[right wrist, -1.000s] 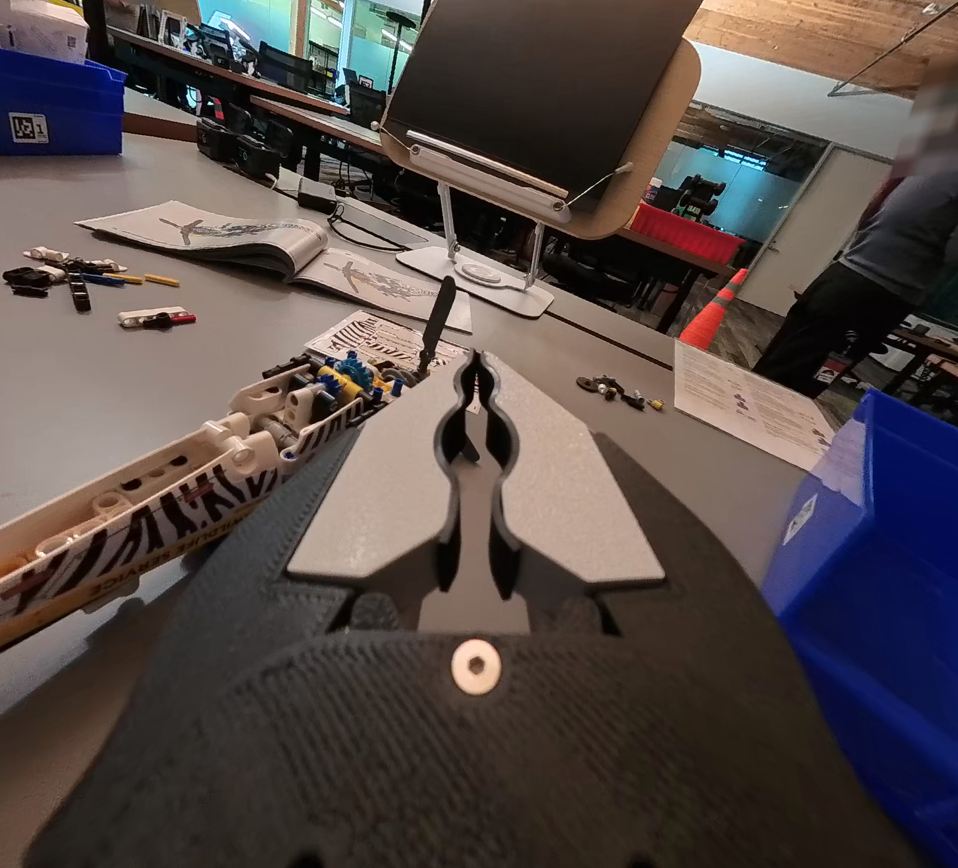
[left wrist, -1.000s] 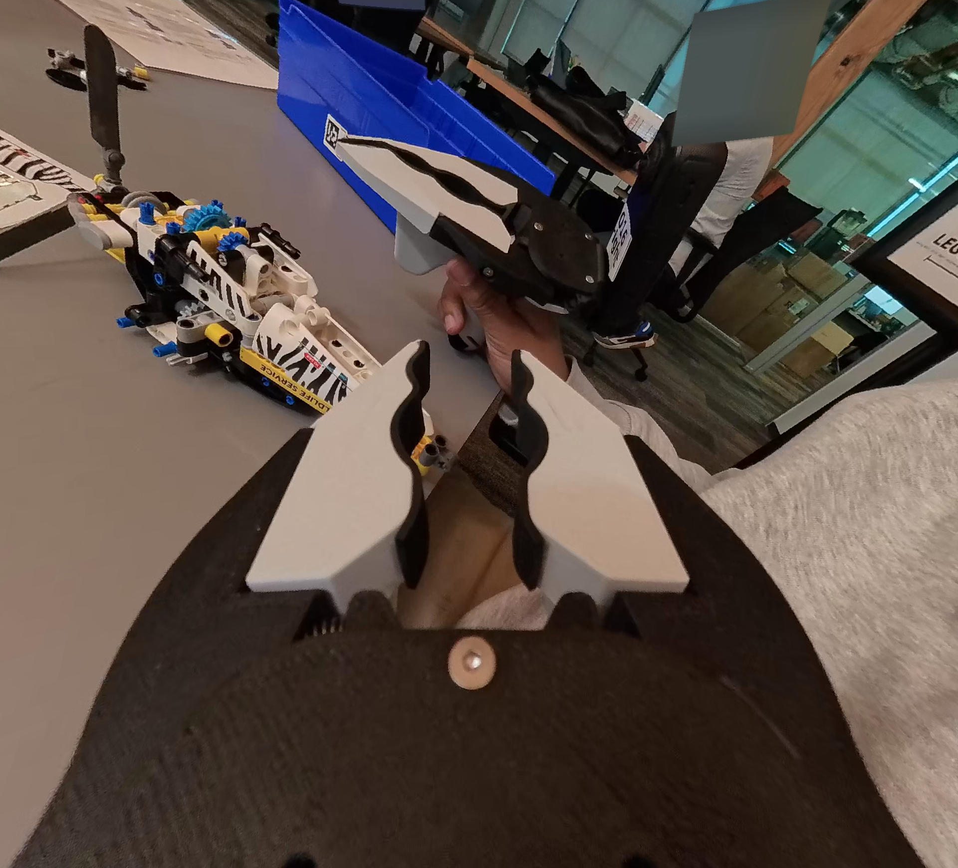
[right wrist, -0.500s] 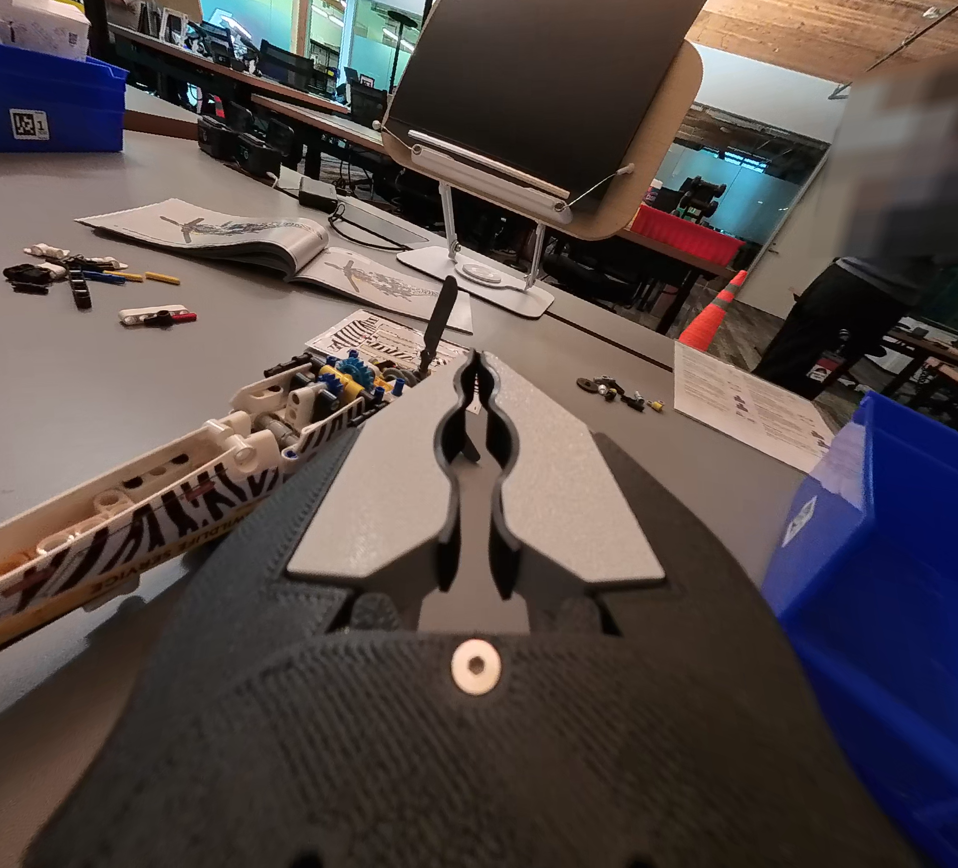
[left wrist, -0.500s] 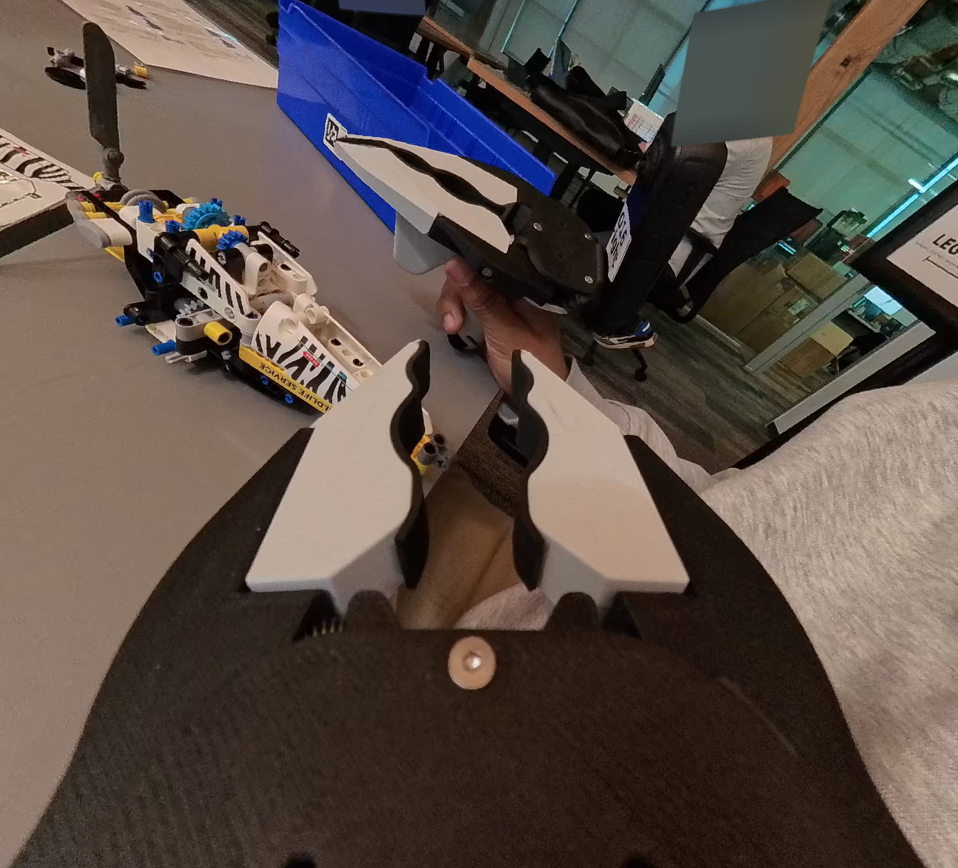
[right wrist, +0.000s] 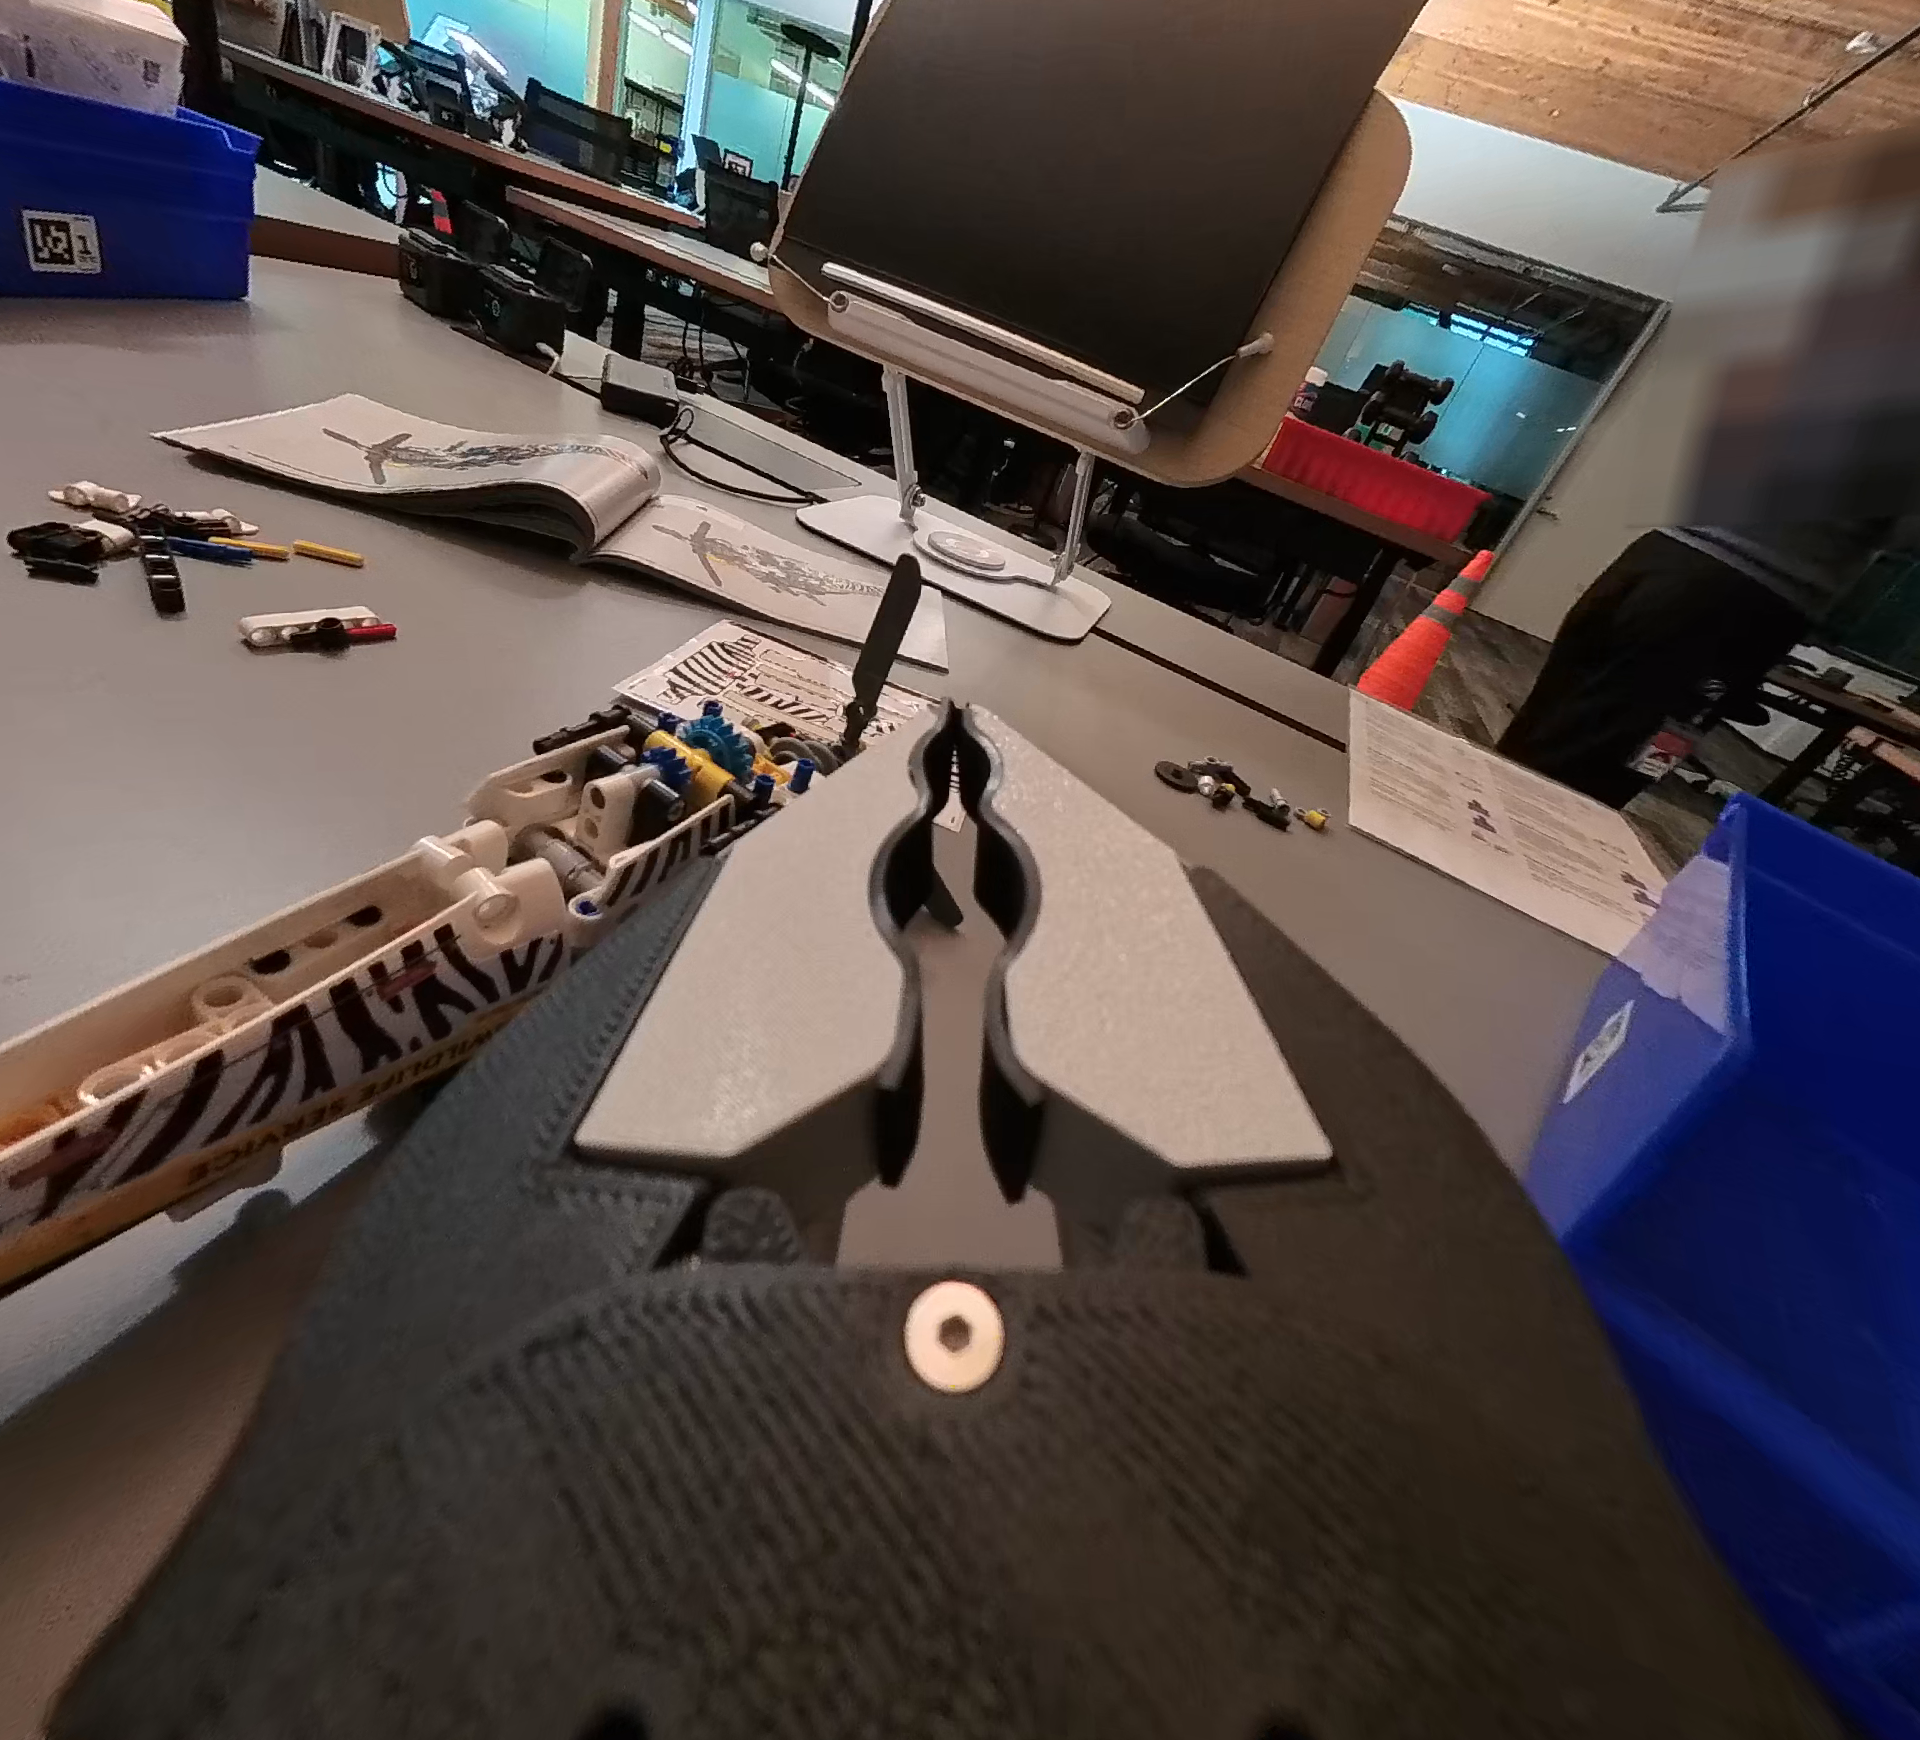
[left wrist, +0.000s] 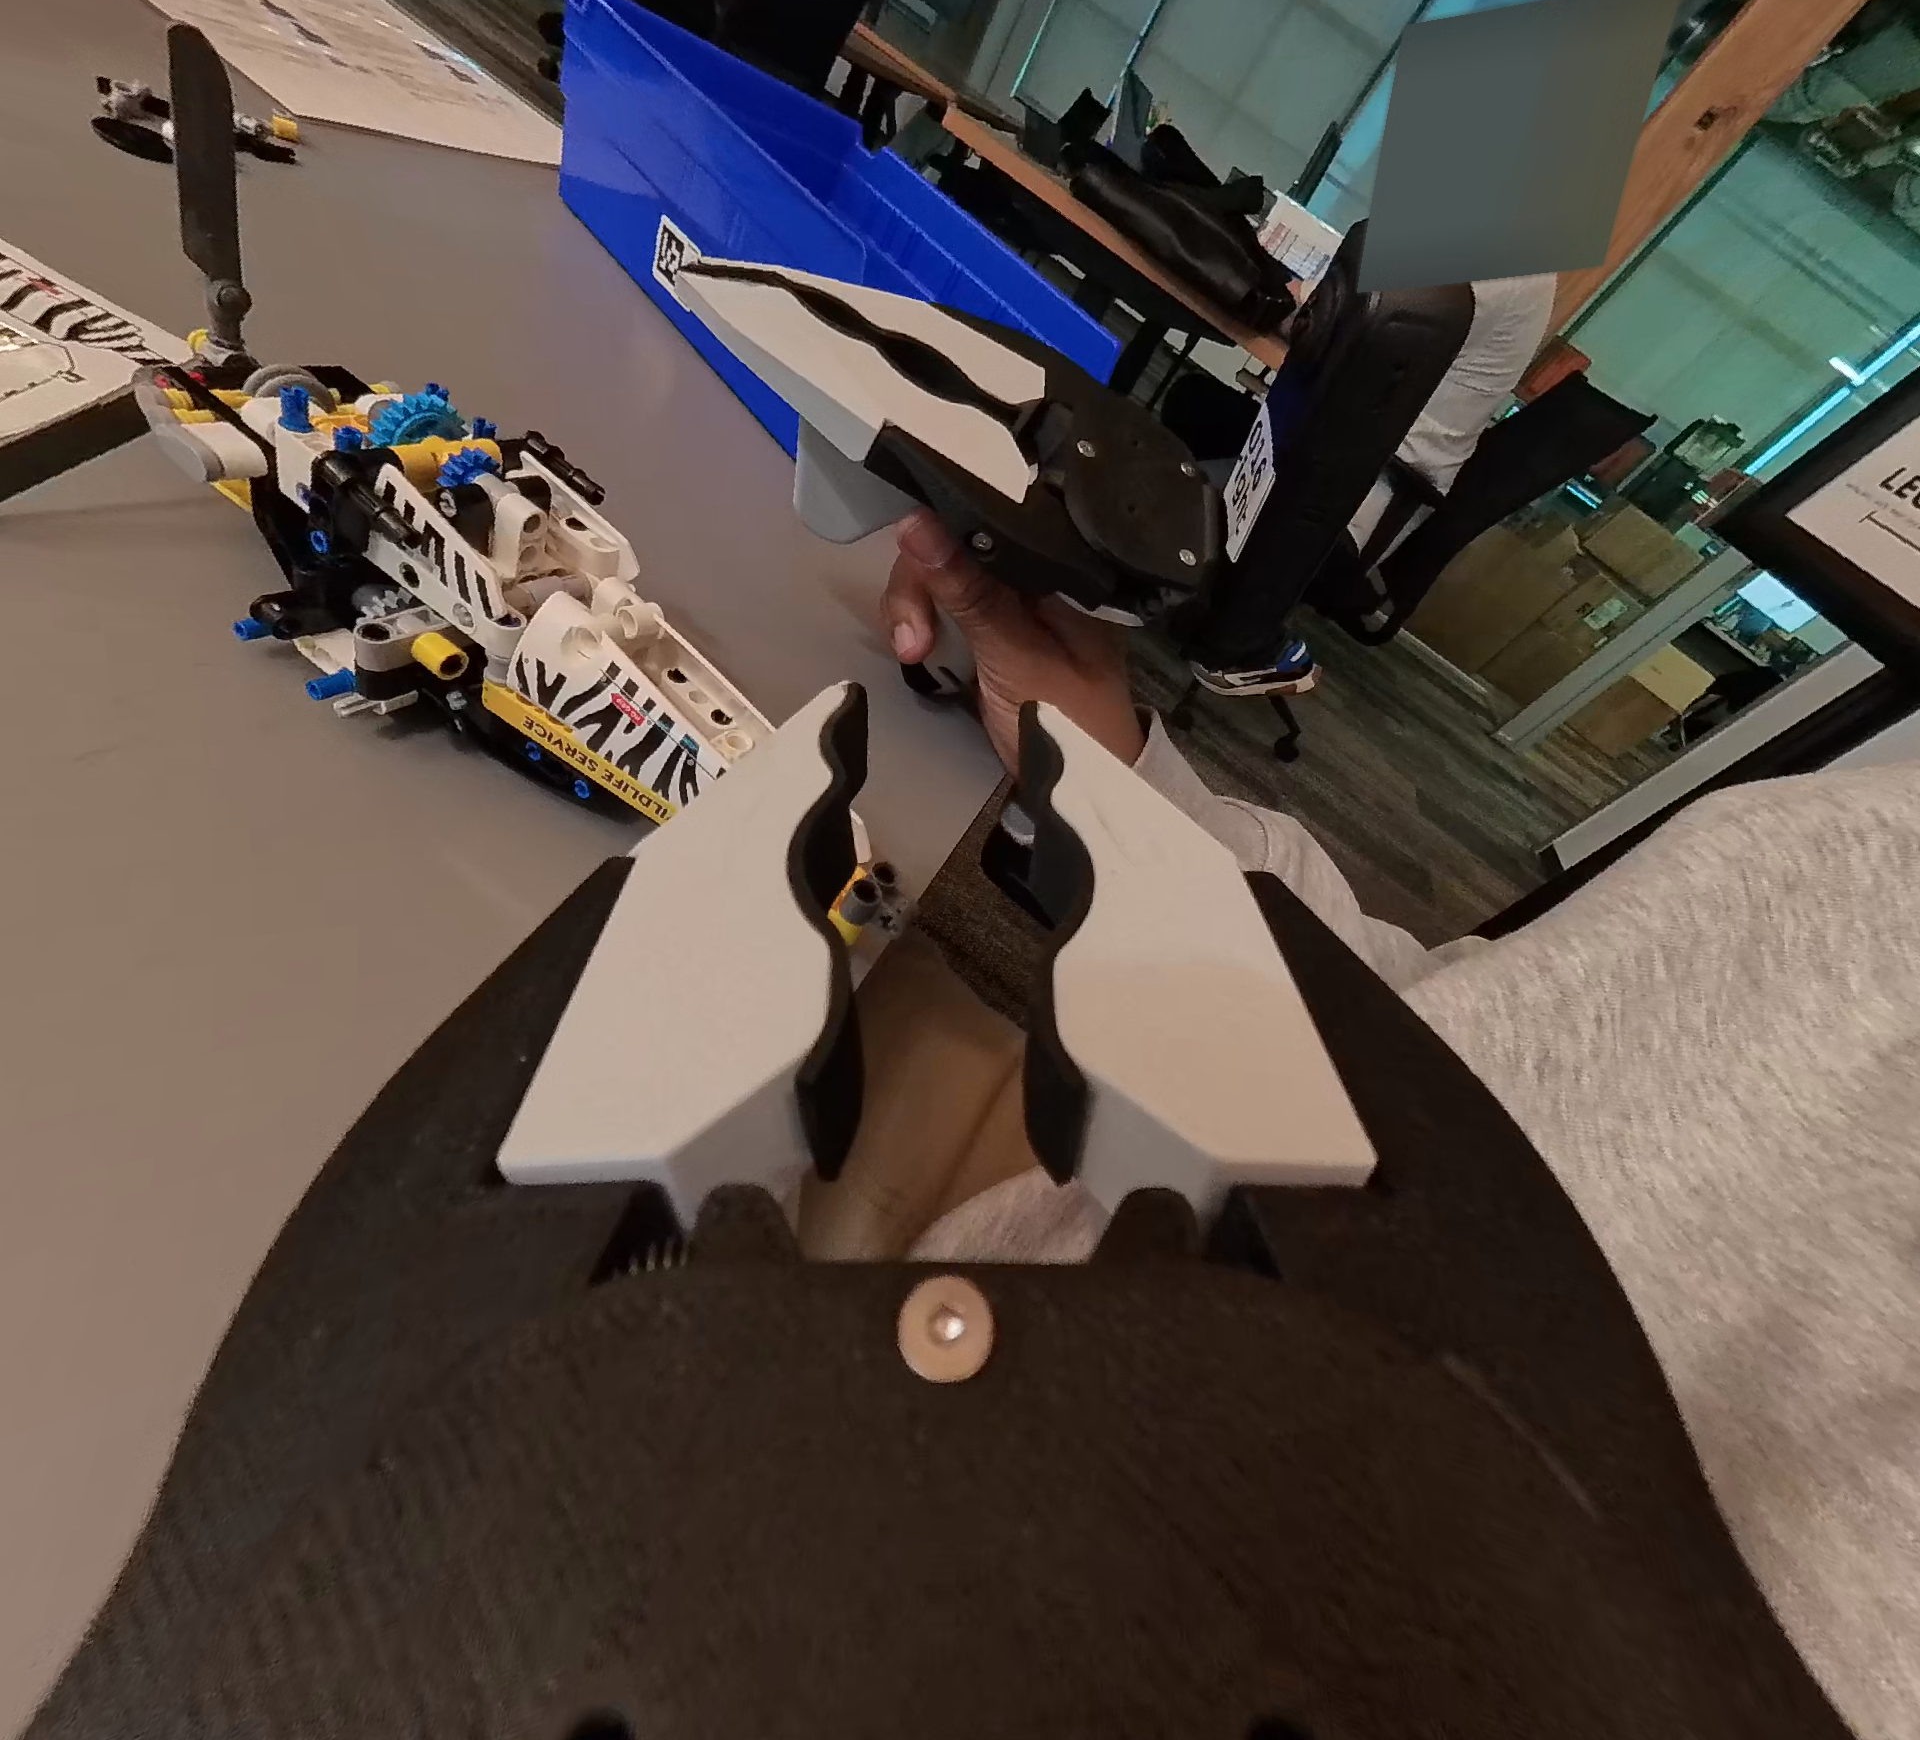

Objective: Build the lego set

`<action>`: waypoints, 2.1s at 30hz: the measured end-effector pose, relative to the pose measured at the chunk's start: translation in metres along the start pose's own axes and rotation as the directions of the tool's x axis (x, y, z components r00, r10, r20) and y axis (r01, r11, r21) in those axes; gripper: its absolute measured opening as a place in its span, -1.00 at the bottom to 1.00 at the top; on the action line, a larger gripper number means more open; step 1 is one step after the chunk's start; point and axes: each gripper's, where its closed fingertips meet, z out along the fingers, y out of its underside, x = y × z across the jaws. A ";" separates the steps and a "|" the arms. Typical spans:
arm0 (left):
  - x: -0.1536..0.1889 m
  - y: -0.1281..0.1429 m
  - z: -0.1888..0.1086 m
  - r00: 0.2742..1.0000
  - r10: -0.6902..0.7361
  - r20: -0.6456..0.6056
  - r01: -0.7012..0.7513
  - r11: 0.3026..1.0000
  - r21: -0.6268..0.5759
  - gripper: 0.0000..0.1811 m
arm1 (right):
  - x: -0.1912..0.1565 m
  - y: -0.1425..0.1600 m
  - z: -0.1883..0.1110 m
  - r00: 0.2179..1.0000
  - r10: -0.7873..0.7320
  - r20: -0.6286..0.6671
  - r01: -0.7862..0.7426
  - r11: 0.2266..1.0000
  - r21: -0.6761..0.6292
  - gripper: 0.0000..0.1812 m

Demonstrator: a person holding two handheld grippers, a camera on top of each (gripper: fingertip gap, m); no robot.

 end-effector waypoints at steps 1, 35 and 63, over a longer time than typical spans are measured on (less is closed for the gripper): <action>0.000 0.000 0.000 1.000 -0.001 -0.001 0.001 1.000 0.000 -0.71 | 0.000 0.000 0.000 1.000 -0.001 0.000 0.001 1.000 0.000 -1.00; -0.020 0.010 0.000 0.992 0.011 0.125 -0.005 0.999 -0.044 -0.59 | 0.008 -0.004 -0.003 0.998 0.066 -0.002 -0.066 0.997 0.039 -1.00; 0.009 0.033 0.028 0.997 -0.038 -0.071 0.026 0.988 -0.154 -0.45 | 0.057 -0.022 -0.041 0.910 0.413 0.016 -0.399 0.867 0.297 -1.00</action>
